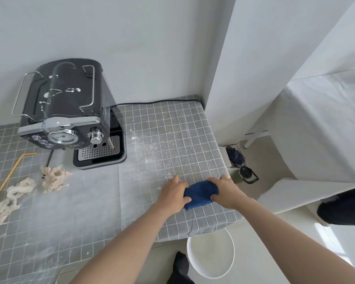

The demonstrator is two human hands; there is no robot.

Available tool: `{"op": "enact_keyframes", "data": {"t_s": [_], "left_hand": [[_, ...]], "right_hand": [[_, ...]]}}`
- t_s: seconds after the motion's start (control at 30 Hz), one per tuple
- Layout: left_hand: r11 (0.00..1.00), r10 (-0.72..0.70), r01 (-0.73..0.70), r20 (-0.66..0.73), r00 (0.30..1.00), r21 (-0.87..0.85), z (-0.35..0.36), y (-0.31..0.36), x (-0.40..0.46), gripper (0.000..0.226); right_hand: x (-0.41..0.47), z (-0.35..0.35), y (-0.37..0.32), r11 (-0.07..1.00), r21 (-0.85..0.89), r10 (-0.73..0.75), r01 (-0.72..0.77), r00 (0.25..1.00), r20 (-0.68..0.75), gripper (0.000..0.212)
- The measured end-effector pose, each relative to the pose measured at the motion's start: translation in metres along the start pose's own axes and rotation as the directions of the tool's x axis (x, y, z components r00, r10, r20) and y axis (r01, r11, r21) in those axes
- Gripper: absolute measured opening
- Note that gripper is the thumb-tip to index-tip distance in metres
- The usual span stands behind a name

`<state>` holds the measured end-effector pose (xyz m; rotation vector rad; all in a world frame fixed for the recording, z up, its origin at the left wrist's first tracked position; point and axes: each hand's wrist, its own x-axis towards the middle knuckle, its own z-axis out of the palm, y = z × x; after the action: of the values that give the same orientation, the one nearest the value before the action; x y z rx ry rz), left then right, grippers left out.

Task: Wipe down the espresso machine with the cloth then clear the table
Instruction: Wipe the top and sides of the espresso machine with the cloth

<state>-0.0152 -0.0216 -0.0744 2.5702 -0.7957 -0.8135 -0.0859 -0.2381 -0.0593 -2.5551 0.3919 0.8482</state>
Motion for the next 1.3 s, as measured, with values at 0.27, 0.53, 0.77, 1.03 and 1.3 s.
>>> {"op": "enact_keyframes", "data": {"t_s": [0.27,0.53,0.77,1.03,1.3], "left_hand": [[0.985,-0.062,0.058,-0.024,0.998,-0.163,-0.001,0.002,-0.009,0.022],[0.902,-0.102,0.062,-0.072,0.992,-0.428,-0.014,-0.01,-0.02,0.024],[0.817,-0.193,0.091,-0.122,0.974,-0.57,-0.034,-0.023,-0.036,0.031],[0.745,-0.274,0.07,-0.209,0.939,-0.663,-0.103,-0.034,-0.063,0.039],[0.77,-0.276,-0.027,-0.372,0.886,-0.637,-0.186,-0.041,-0.092,0.047]], "right_hand": [[0.001,-0.001,-0.005,0.979,-0.191,-0.073,0.069,0.997,-0.015,0.067],[0.006,-0.001,-0.011,0.992,-0.117,-0.053,0.05,0.998,-0.021,0.062],[0.001,-0.008,-0.026,0.959,0.277,-0.067,0.068,0.998,-0.013,0.036],[-0.013,-0.055,-0.082,0.873,0.449,-0.147,0.193,0.98,-0.136,0.037],[-0.028,-0.116,-0.148,0.811,0.49,-0.227,0.319,0.944,-0.239,0.036]]}}
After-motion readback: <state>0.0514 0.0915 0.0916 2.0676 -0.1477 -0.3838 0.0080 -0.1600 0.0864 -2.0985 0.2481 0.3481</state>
